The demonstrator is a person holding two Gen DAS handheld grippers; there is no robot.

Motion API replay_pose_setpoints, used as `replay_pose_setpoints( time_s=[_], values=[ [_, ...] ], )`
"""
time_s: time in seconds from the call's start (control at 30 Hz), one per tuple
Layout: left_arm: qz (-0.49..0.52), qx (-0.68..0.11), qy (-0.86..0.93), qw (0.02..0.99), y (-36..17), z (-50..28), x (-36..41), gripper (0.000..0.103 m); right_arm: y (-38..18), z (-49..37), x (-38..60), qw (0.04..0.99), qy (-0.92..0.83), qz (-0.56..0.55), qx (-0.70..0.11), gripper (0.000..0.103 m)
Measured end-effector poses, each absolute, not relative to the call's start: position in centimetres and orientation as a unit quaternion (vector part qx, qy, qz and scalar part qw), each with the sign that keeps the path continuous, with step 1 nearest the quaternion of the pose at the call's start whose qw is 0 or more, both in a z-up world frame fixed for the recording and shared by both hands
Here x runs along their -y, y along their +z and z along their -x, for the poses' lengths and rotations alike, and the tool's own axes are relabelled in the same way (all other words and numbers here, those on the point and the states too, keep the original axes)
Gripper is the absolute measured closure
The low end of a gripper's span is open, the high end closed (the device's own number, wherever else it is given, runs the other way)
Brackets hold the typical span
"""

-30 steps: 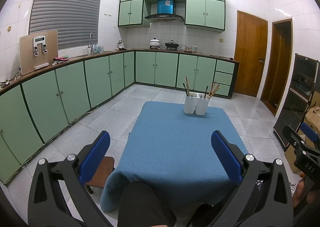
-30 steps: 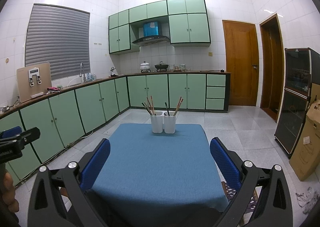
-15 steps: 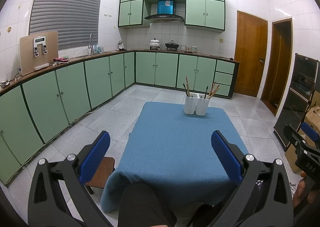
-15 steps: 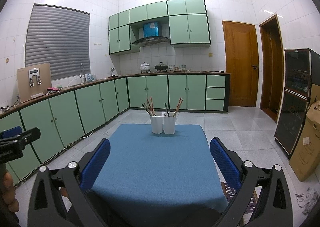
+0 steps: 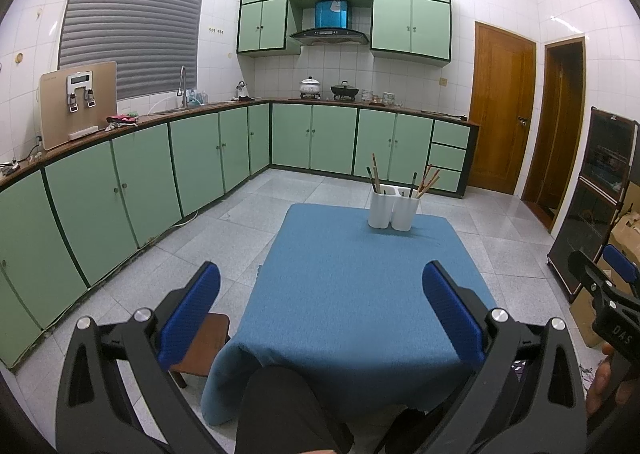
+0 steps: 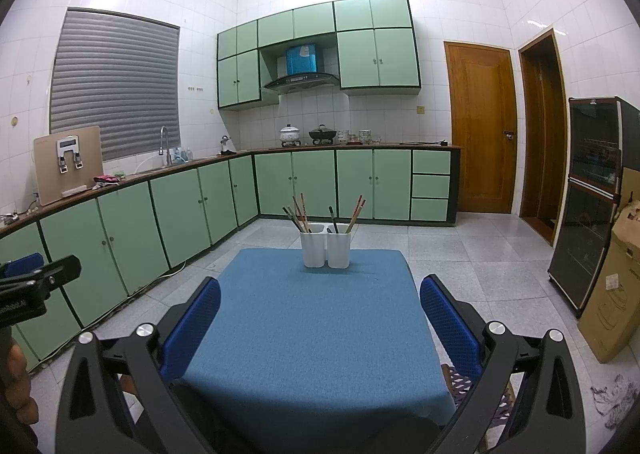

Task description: Organize utensils

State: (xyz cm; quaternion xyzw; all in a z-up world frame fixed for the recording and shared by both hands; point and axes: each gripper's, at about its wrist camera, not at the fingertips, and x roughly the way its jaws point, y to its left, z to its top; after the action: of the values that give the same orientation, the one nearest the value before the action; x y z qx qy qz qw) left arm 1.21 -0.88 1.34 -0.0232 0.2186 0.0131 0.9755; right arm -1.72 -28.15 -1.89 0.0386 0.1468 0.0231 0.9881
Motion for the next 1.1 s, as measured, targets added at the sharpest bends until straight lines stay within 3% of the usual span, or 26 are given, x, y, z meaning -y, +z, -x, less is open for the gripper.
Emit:
replay_pose_setpoints(
  time_s=[1.1],
  values=[
    [0.021,-0.208,0.016,0.978,1.57,-1.02,0.75,0.005,-1.91,1.77,28.10,0.988,0.023,-0.039,-0.147,0.005]
  ],
)
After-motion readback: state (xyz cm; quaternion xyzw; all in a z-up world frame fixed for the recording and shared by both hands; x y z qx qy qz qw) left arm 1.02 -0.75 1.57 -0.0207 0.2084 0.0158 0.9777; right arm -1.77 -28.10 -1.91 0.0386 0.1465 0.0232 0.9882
